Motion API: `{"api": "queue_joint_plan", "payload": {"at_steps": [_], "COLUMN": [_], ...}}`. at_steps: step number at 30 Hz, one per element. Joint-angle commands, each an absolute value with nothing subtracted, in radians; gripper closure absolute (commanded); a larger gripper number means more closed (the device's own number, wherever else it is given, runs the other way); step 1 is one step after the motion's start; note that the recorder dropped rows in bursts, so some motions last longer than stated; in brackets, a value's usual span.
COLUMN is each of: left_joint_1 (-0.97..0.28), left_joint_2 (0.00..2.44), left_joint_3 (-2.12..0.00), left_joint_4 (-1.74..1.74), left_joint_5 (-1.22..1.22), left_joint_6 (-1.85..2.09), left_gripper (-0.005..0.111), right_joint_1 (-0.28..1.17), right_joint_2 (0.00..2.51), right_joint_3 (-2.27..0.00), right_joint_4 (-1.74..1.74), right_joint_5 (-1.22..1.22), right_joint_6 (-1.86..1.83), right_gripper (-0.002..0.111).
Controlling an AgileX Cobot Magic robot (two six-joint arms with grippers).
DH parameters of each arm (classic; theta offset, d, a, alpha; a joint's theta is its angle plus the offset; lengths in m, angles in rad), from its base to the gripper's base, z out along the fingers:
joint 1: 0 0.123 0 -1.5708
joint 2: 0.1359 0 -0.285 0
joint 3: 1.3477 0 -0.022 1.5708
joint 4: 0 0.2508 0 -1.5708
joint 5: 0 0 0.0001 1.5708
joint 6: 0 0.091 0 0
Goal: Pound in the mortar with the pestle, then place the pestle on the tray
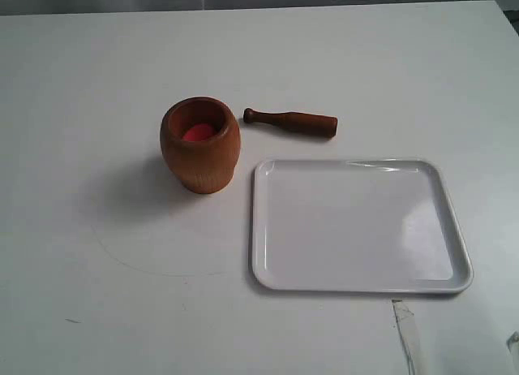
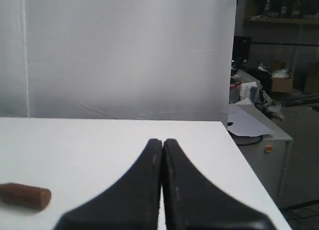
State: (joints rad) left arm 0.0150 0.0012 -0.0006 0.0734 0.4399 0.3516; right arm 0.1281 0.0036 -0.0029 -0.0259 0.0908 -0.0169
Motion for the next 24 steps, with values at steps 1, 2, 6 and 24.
{"api": "queue_joint_plan", "payload": {"at_steps": [1, 2, 6, 24], "left_joint_1": [0.007, 0.007, 0.007, 0.007], "left_joint_2": [0.0, 0.0, 0.0, 0.0], "left_joint_3": [0.0, 0.0, 0.0, 0.0], "left_joint_4": [0.066, 0.066, 0.066, 0.066], "left_joint_5": [0.437, 0.437, 0.437, 0.437], "left_joint_6": [0.343, 0.343, 0.343, 0.343], "left_gripper": [0.107, 0.107, 0.107, 0.107], "right_joint_1": [0.12, 0.12, 0.12, 0.12], "right_joint_2": [0.0, 0.0, 0.0, 0.0], "right_joint_3": [0.0, 0.0, 0.0, 0.0], "right_joint_4": [0.141, 0.178, 0.229, 0.269], "right_joint_5": [0.01, 0.0, -0.019, -0.182], "right_joint_6": [0.005, 0.005, 0.0, 0.027], "right_gripper": [0.108, 0.108, 0.108, 0.108]}}
